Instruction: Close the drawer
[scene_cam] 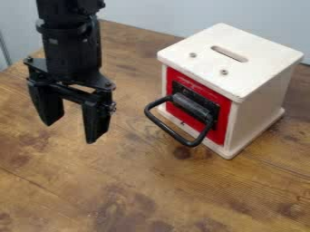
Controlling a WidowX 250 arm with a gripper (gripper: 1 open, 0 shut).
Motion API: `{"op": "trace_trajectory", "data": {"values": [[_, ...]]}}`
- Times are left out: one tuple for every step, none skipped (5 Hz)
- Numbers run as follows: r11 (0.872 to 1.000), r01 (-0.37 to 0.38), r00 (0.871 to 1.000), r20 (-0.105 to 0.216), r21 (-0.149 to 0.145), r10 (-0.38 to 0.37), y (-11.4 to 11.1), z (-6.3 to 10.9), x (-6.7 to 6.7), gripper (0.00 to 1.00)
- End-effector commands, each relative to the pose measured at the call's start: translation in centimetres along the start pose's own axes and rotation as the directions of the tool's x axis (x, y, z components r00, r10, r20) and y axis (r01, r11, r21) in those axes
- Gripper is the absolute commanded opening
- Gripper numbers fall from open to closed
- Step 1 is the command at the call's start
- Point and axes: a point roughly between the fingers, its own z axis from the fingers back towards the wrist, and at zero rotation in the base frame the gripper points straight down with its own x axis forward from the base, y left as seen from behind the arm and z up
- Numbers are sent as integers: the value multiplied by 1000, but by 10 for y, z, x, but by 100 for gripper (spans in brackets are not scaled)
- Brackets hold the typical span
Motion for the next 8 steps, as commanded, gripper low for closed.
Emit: {"op": "trace_trajectory", "data": {"values": [[1000, -16, 987, 161, 5, 15, -4, 7, 5, 100], [1000, -28, 970, 242, 6, 26, -3, 12, 10, 0], [1000, -26, 976, 215, 5, 24, 1, 13, 10, 100], [1000, -13, 975, 220, 3, 12, 3, 13, 10, 100], [999, -33, 975, 219, 0, 32, 14, 8, 16, 100], [998, -59, 974, 219, 0, 57, 22, 5, 22, 100], [1000, 18, 975, 221, 7, -19, 25, -7, 17, 100], [999, 49, 977, 208, 11, -51, 23, -15, 10, 100]]}}
